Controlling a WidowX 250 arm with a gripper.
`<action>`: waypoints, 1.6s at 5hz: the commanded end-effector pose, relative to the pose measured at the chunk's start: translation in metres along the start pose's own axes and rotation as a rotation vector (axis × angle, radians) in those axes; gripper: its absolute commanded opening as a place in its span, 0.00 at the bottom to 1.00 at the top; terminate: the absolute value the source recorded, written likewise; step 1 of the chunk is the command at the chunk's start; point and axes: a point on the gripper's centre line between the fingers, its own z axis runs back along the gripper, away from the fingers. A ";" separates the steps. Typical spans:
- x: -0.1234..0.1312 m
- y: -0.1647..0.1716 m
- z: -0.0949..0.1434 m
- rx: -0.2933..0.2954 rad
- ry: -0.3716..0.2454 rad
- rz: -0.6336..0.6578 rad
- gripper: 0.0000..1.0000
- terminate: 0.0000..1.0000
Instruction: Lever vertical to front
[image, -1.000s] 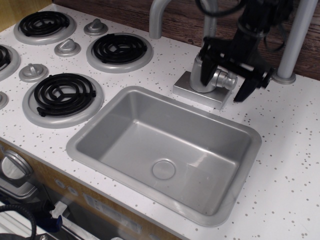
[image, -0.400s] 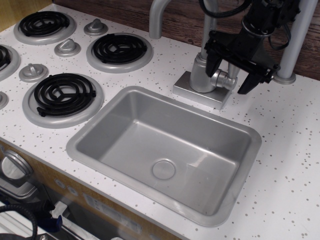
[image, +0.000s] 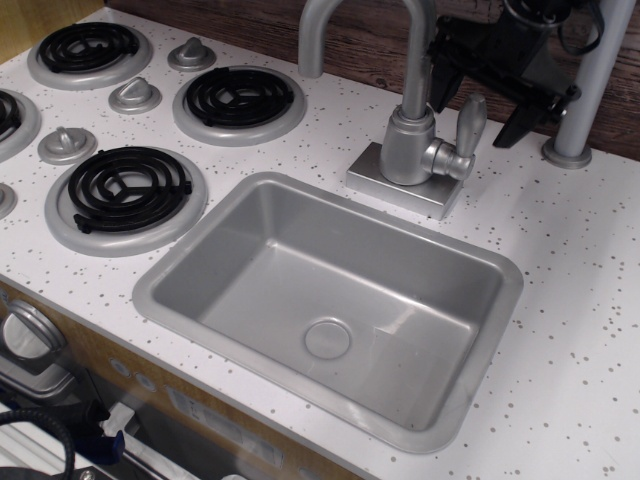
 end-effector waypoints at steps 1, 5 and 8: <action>0.016 0.004 0.008 -0.022 -0.060 0.002 1.00 0.00; 0.006 0.009 0.010 -0.002 -0.019 0.036 0.00 0.00; -0.028 0.012 -0.016 -0.092 0.108 0.069 0.00 0.00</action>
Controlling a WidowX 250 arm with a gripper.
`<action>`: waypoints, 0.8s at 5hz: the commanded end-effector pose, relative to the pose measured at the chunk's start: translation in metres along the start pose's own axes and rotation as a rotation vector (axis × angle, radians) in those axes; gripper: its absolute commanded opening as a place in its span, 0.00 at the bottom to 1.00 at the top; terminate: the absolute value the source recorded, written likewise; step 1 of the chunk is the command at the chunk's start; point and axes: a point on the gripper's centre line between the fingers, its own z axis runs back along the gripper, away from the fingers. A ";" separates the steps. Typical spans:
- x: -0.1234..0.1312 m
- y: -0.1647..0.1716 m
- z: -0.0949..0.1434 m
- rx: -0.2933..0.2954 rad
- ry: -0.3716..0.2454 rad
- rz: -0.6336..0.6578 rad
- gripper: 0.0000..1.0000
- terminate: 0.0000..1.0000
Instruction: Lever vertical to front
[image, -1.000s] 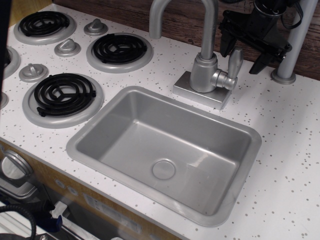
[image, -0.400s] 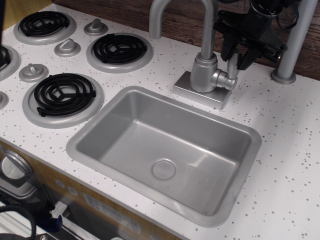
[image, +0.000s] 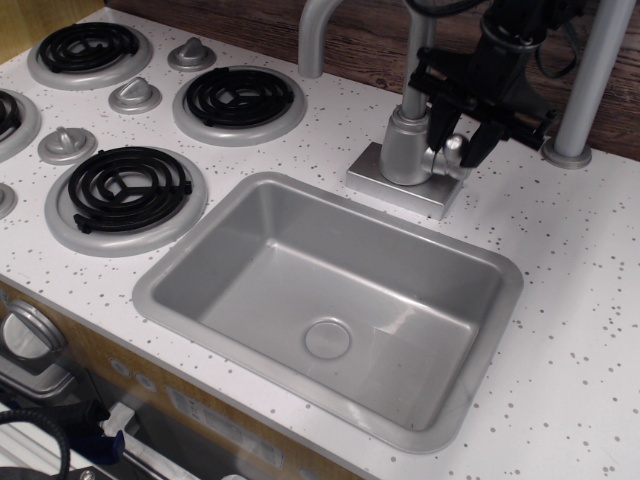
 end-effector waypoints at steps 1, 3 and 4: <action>-0.004 0.009 -0.005 -0.057 -0.032 0.039 0.00 0.00; -0.005 0.009 -0.012 -0.078 -0.036 0.045 0.00 0.00; -0.010 0.009 -0.004 -0.062 -0.038 0.072 1.00 0.00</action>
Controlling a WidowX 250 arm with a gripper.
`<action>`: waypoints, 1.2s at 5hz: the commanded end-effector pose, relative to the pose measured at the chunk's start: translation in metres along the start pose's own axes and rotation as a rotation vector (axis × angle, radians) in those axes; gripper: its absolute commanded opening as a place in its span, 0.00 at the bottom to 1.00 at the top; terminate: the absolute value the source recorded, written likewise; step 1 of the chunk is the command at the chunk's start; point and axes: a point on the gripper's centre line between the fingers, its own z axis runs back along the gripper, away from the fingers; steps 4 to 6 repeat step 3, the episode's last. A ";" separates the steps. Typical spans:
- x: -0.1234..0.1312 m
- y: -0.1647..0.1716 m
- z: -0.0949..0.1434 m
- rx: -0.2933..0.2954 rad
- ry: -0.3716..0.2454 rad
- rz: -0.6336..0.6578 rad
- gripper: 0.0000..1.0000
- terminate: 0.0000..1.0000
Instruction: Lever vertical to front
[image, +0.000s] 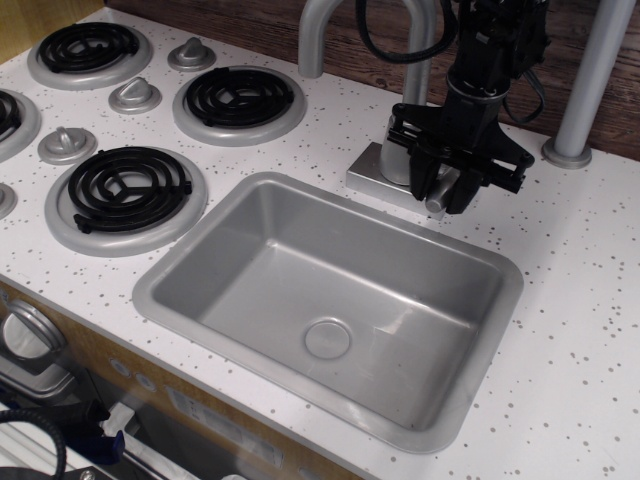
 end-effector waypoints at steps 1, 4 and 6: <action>-0.004 0.012 0.036 0.037 -0.053 0.062 1.00 0.00; -0.018 0.015 0.047 0.060 -0.053 0.082 1.00 1.00; -0.018 0.015 0.047 0.060 -0.053 0.082 1.00 1.00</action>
